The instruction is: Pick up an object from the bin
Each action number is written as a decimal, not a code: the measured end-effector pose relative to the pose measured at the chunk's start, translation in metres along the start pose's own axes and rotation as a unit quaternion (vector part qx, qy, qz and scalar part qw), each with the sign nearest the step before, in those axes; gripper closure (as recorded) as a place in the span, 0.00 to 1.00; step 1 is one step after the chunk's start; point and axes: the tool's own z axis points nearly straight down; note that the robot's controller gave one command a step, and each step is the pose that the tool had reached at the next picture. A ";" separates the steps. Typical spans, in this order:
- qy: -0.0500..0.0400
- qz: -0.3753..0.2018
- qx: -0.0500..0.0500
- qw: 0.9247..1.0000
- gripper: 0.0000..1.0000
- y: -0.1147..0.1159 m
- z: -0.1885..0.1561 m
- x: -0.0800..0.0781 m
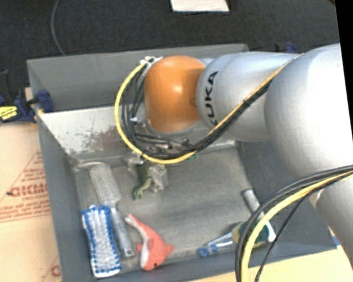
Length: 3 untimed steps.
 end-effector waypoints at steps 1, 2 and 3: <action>0.000 0.001 0.000 1.000 1.00 0.000 0.000 0.000; -0.001 0.002 -0.001 1.000 1.00 0.000 -0.001 0.000; 0.002 0.003 -0.003 1.000 1.00 0.001 -0.018 0.002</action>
Offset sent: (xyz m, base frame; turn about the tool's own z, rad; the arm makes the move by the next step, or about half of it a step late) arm 0.0000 0.0001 0.0027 0.0009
